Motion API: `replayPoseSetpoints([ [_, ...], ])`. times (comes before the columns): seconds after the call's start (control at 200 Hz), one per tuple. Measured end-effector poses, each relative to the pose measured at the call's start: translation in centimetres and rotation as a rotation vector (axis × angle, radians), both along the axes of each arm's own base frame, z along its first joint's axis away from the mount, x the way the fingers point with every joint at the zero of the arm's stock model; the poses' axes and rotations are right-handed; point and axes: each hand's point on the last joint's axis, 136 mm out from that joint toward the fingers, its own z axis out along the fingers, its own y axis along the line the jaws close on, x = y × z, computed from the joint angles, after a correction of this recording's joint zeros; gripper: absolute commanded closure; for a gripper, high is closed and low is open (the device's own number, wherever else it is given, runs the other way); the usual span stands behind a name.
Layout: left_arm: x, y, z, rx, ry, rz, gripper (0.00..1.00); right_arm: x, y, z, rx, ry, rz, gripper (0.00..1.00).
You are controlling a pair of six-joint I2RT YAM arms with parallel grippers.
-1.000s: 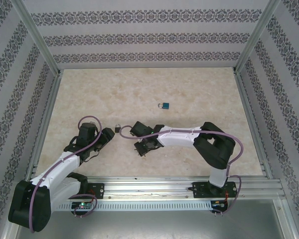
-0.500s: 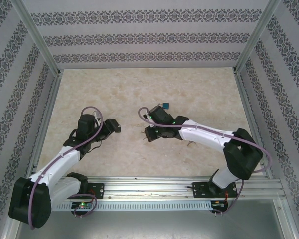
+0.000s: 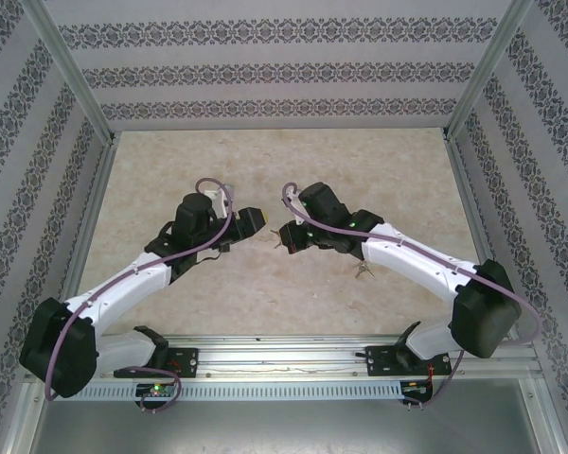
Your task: Unlock with the key
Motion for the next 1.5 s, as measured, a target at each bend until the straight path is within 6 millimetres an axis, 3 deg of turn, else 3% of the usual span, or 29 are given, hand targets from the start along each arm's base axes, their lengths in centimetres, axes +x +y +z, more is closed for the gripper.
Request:
replayPoseSetpoints([
  [0.31,-0.4,-2.0,-0.2,0.025,-0.012,-0.065,0.62,-0.2,0.0,0.9,0.029,0.006,-0.003,1.0],
  [0.64,-0.9,-2.9,0.0,0.032,-0.022,-0.101,0.72,0.3,-0.4,0.9,0.04,0.019,-0.026,1.0],
  [0.939,-0.9,-3.3,0.1,0.046,-0.032,-0.114,1.0,0.2,-0.5,1.1,0.048,0.029,-0.035,1.0],
  [1.014,-0.8,-3.3,0.0,0.05,-0.033,-0.115,1.0,0.2,-0.7,1.1,0.047,0.029,-0.038,1.0],
  [1.134,-0.8,-3.3,0.1,0.055,-0.037,-0.114,1.0,0.2,-0.8,1.2,0.048,0.029,-0.042,0.76],
  [1.279,-0.3,-2.8,0.3,0.11,-0.051,-0.094,1.0,1.1,-1.6,2.0,0.088,0.029,-0.081,0.64],
  [1.499,0.5,-2.4,1.6,0.148,-0.101,-0.085,1.0,3.4,-4.3,3.8,0.228,-0.006,-0.172,0.58],
])
